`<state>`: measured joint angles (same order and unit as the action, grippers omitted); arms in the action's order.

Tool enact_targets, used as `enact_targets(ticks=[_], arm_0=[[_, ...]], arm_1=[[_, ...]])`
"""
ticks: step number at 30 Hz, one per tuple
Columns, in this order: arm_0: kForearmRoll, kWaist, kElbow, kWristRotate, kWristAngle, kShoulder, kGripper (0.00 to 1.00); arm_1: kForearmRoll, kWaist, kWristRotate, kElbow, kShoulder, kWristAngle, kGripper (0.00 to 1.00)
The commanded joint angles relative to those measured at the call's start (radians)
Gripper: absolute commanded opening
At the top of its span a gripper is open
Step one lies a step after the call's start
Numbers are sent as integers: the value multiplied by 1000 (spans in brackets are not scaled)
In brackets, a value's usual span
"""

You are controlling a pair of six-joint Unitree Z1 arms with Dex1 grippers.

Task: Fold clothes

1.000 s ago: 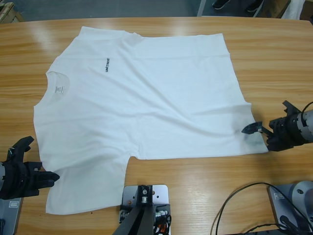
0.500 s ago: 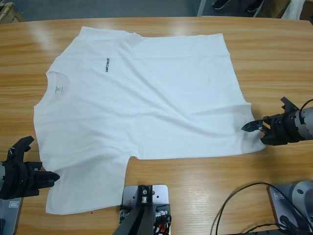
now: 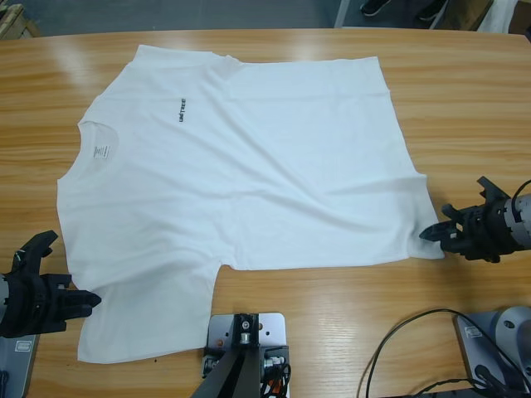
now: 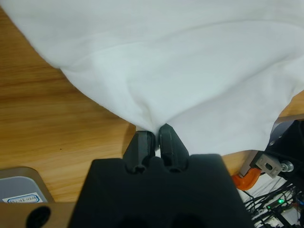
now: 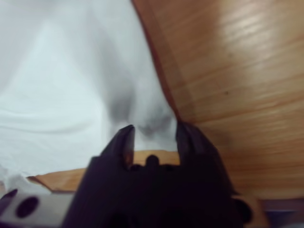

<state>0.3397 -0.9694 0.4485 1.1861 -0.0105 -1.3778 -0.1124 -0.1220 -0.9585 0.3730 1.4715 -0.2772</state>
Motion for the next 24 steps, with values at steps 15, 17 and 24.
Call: enact_targets(ticks=[15,17,24], arm_0=[[3,-8,18,-25,-11,-60,0],[2,-8,19,-25,-11,-60,0],[3,-8,23,-27,-13,-44,0]], arm_1=[[-117,10,40,32,-15,-13,0],[-106,10,43,32,-7,-21,0],[-93,10,54,32,-22,-27,0]])
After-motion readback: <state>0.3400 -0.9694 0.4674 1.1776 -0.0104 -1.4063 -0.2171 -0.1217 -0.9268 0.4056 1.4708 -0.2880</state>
